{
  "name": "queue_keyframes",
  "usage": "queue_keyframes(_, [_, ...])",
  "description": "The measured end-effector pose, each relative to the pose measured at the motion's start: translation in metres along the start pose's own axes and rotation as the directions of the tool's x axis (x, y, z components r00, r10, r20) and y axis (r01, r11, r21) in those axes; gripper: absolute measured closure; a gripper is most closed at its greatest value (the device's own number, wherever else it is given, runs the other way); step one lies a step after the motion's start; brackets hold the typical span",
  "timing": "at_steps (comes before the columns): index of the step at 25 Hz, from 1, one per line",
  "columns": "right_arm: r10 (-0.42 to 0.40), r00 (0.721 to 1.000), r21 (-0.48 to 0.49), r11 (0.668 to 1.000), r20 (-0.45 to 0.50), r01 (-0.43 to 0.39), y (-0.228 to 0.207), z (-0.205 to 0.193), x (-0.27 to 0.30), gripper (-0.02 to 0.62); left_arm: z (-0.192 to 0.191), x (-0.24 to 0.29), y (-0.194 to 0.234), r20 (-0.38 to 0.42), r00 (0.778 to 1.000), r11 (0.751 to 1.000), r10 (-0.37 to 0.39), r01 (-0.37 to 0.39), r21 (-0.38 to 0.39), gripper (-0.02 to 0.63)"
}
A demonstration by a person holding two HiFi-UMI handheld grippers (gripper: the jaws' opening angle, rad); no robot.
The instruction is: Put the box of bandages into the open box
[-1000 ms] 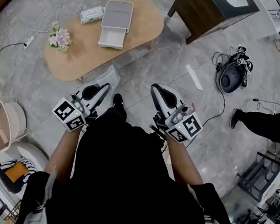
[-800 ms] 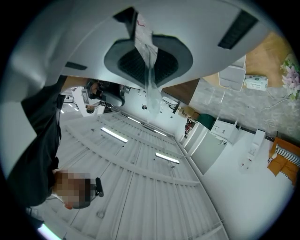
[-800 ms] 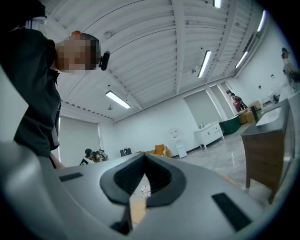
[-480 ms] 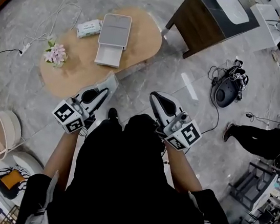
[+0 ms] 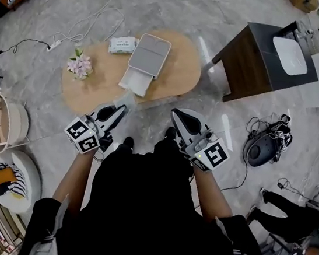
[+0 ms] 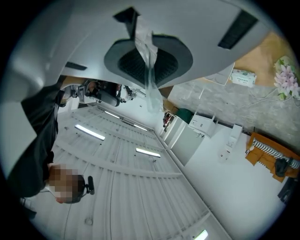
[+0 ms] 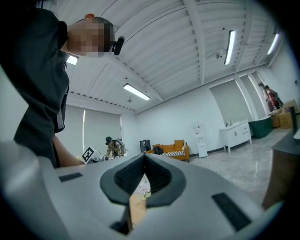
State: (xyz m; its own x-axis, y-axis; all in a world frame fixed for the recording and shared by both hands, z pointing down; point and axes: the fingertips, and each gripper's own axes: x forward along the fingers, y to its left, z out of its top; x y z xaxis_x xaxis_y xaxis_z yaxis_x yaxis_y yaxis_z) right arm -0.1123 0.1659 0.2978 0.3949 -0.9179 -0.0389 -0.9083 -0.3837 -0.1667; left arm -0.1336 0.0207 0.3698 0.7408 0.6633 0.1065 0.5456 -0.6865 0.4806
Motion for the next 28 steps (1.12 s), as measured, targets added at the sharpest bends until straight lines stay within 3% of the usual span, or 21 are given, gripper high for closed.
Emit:
queue_keyframes(6, [0.111,0.994,0.001,0.994,0.008,-0.111,-0.057,0.021,-0.018,0.584,0.015,0.041,-0.01,0.048,0.994,0.995,0.1,-0.1,-0.009,0.571])
queue_keyframes(12, [0.239,0.971,0.012,0.971,-0.003,-0.239,-0.093,0.03,-0.018,0.584,0.035,0.061,-0.024,0.098,0.974,0.979,0.205,-0.206,-0.001,0.571])
queue_keyframes(19, [0.308,0.951,0.037,0.951,-0.029,-0.307,-0.111,0.026,-0.005,0.584,0.019,0.06,-0.022,0.164,0.943,0.954,0.291,-0.274,-0.12,0.571])
queue_keyframes(23, [0.342,0.937,0.032,0.939,-0.064,-0.341,-0.119,0.023,0.013,0.584,0.021,0.064,-0.005,0.211,0.921,0.934,0.327,-0.28,-0.223,0.571])
queue_keyframes(28, [0.331,0.939,0.023,0.944,-0.091,-0.33,-0.137,0.025,0.041,0.584,0.024,0.068,0.034,0.254,0.902,0.918,0.348,-0.273,-0.287,0.571])
